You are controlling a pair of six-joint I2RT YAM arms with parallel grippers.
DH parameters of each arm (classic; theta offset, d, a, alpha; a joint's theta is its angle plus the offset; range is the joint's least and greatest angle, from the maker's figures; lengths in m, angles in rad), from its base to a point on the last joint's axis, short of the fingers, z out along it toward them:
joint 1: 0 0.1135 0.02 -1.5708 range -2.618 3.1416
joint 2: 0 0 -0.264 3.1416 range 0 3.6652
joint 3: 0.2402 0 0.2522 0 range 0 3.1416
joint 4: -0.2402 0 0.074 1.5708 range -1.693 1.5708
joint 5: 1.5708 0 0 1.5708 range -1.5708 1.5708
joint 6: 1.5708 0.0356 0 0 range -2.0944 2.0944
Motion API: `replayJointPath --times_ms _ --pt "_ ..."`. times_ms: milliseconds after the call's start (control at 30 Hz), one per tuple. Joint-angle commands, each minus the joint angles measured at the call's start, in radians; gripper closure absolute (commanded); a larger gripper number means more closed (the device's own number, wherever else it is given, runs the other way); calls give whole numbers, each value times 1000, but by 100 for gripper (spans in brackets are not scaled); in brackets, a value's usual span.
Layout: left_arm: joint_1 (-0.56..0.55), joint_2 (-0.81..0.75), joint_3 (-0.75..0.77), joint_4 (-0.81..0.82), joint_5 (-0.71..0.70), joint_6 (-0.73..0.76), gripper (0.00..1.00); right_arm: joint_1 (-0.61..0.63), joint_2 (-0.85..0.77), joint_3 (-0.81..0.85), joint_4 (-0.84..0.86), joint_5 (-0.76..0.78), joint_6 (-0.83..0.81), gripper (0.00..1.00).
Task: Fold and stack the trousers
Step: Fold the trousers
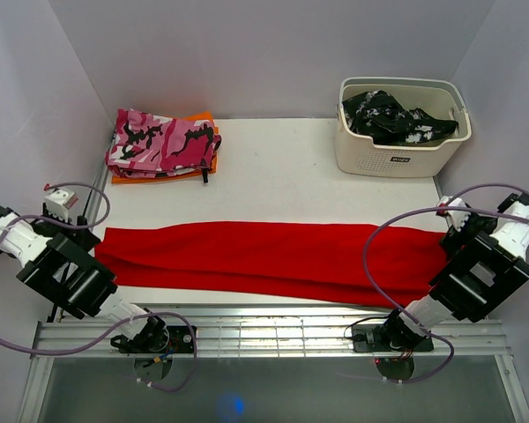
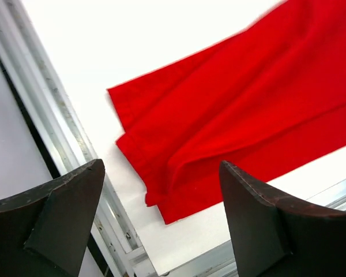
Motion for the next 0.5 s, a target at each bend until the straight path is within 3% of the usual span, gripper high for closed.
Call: replayJointPath --times_ms 0,67,133,300,467 --pt "10 12 96 -39 73 -187 9 31 -30 154 -118 -138 42 1" --pt "10 52 159 -59 83 -278 9 69 -51 168 -138 -165 107 2" --pt "10 92 166 -58 80 -372 8 144 -76 152 -133 -173 151 10" --pt "10 57 37 66 14 -468 11 362 -196 18 -29 -127 292 31" --pt "10 16 -35 131 -64 -519 25 487 -275 -130 39 -44 336 41"
